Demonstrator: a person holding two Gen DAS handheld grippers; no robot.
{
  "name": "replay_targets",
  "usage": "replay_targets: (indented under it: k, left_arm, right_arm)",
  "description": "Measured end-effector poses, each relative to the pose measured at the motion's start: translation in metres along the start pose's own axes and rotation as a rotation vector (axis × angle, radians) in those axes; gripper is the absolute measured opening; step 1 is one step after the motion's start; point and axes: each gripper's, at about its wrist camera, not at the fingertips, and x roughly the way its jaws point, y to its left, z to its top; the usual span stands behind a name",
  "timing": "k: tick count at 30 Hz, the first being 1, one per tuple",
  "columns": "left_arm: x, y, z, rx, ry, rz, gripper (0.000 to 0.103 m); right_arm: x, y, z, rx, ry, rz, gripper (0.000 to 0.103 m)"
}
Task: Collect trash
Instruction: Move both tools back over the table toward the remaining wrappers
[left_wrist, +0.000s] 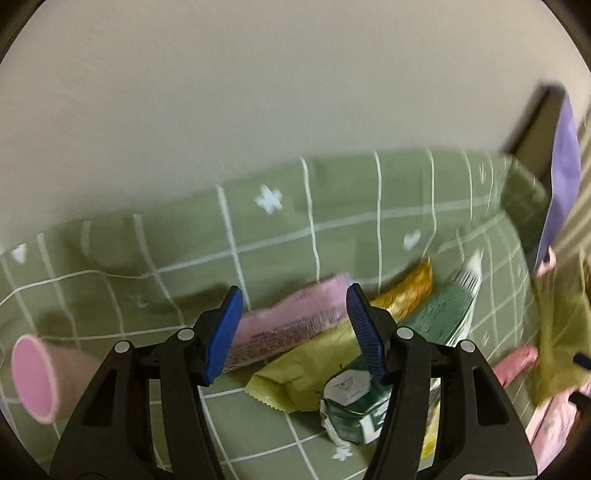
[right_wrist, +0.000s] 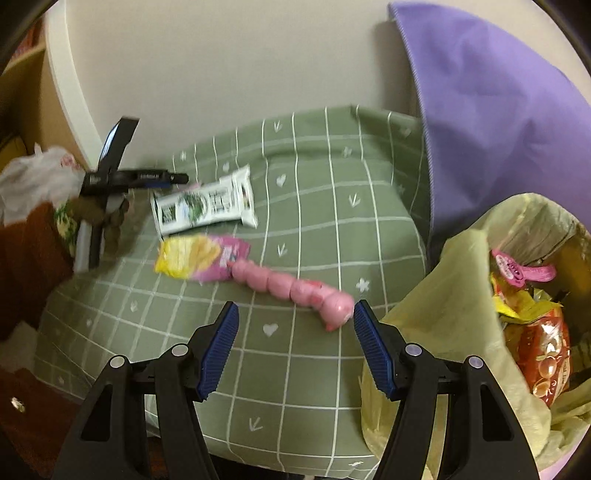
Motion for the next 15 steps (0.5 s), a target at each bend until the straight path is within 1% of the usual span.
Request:
replay_targets:
  k: [3, 5, 8, 11, 13, 15]
  left_arm:
    - [0.0, -0.01, -0.014, 0.033, 0.029, -0.044, 0.055]
    - [-0.005, -0.015, -0.026, 0.032, 0.033, -0.057, 0.055]
    - [-0.015, -0.02, -0.045, -0.002, 0.042, -0.06, 0.055]
    - [-0.029, -0.023, -0.067, -0.028, 0.054, -0.04, 0.055]
    - [-0.035, -0.024, -0.08, -0.038, 0.072, -0.026, 0.055]
    - [-0.043, -0.026, -0.097, -0.048, 0.092, -0.029, 0.055]
  right_arm:
    - [0.011, 0.002, -0.002, -0.024, 0.027, -0.031, 0.061]
    - [0.02, 0.002, -0.001, -0.026, 0.032, -0.024, 0.061]
    - [0.035, 0.003, 0.005, -0.018, 0.036, 0.036, 0.061]
    - [0.052, 0.009, 0.012, -0.01, 0.054, 0.127, 0.061]
    - [0.07, 0.018, 0.017, 0.005, 0.08, 0.206, 0.061]
    - [0.086, 0.026, 0.018, 0.026, 0.114, 0.261, 0.061]
